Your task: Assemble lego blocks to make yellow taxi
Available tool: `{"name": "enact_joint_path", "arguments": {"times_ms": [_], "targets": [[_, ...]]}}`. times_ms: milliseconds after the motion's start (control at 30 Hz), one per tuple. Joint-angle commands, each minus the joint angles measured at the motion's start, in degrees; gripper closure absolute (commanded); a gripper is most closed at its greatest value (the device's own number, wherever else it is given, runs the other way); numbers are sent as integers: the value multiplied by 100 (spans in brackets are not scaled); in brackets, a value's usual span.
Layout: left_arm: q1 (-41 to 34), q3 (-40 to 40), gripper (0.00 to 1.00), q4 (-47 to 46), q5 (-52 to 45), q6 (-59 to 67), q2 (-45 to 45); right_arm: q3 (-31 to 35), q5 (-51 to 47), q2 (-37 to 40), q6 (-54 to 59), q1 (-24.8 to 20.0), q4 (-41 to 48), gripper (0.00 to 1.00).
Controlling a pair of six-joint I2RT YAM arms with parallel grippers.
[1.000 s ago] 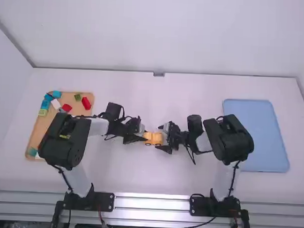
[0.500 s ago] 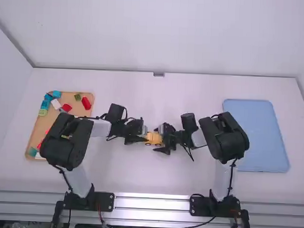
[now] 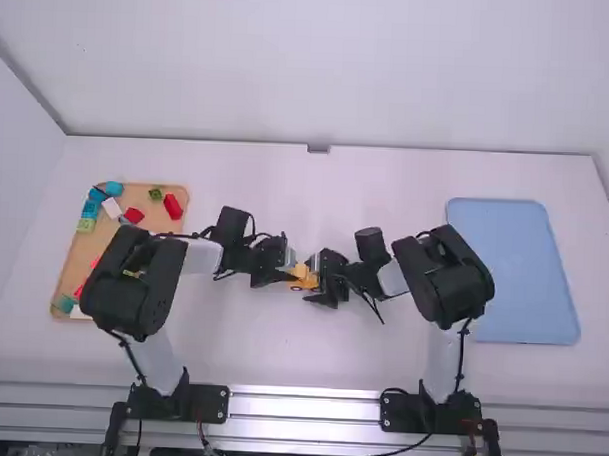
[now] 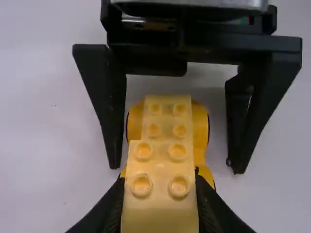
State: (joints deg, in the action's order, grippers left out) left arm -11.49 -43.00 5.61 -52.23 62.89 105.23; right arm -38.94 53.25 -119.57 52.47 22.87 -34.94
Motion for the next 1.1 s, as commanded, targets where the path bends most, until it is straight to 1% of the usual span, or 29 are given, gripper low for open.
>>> {"name": "enact_joint_path", "arguments": {"times_ms": [0,233,300,333,367,433,467,800,867,967,1067], "targets": [[-22,55,98,-46,-125,-48,55,-48,-192,-83,52,-50,28,17],[-20,55,98,-105,-127,-48,55,-52,-190,-83,52,-68,28,26],[-22,55,98,-103,-129,-48,55,-52,-186,-83,48,-70,37,36],[-28,55,98,-103,-131,-48,55,-52,-186,-81,50,-70,39,37],[-81,55,98,-103,-125,-46,55,-52,-190,-81,48,-70,48,45],[-160,55,98,-101,-85,-48,55,-50,-188,-81,50,-70,52,53],[-190,55,98,-103,-74,-48,55,-48,-186,-81,50,-68,50,54],[-313,55,98,-168,243,-48,55,-46,-186,-83,52,-63,94,55],[-271,55,93,-190,221,-48,55,-46,-190,-83,52,-66,90,55],[-304,55,80,-177,238,-42,55,-46,-186,-83,46,-66,94,55],[-291,55,80,-138,243,-31,55,-35,-153,-81,55,-66,94,55]]}}
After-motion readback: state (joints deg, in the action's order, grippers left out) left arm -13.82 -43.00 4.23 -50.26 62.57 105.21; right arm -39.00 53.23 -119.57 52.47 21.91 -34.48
